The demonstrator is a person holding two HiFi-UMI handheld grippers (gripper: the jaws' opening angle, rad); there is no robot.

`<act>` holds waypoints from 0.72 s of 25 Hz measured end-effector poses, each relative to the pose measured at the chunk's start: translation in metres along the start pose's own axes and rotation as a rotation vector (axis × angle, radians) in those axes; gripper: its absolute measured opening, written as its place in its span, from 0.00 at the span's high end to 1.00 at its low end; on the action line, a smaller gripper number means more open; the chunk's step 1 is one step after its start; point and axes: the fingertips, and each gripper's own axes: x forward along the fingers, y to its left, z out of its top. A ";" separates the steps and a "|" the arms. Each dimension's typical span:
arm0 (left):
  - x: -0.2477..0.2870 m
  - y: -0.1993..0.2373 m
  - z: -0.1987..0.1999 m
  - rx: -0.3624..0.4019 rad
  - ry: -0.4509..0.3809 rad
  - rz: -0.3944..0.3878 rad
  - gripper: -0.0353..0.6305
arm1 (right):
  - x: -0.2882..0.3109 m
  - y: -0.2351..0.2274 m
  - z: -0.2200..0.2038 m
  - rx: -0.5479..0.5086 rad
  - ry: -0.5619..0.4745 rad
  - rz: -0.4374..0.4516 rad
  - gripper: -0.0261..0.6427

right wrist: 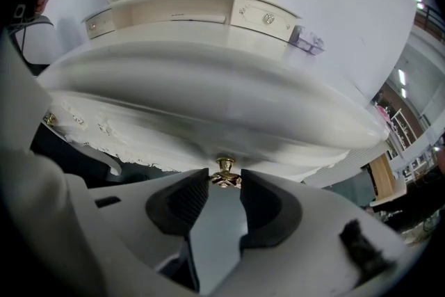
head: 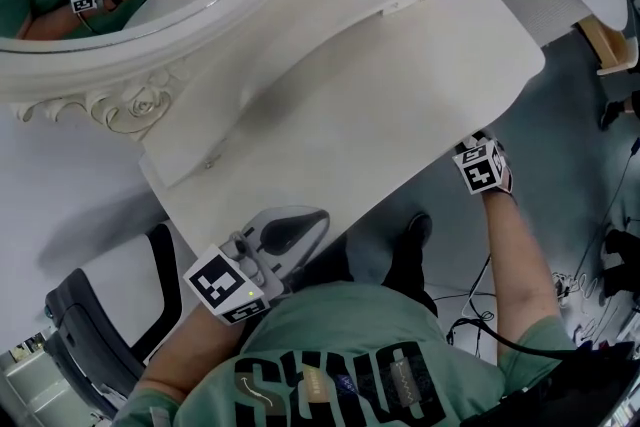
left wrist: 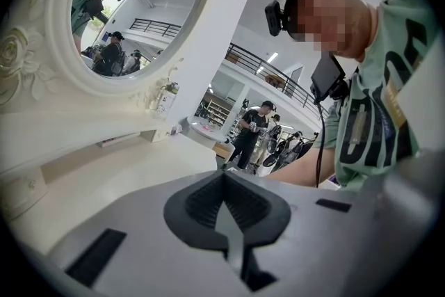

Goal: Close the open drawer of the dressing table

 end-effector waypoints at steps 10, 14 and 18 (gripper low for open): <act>-0.010 0.006 -0.005 -0.015 -0.007 0.010 0.95 | 0.004 0.000 0.003 0.022 0.022 -0.011 0.74; -0.008 0.005 -0.006 -0.013 -0.001 0.009 0.95 | 0.004 0.000 0.005 0.027 0.020 -0.011 0.74; -0.003 -0.004 -0.002 0.007 0.005 -0.004 0.95 | 0.004 0.000 0.004 0.018 0.016 -0.031 0.74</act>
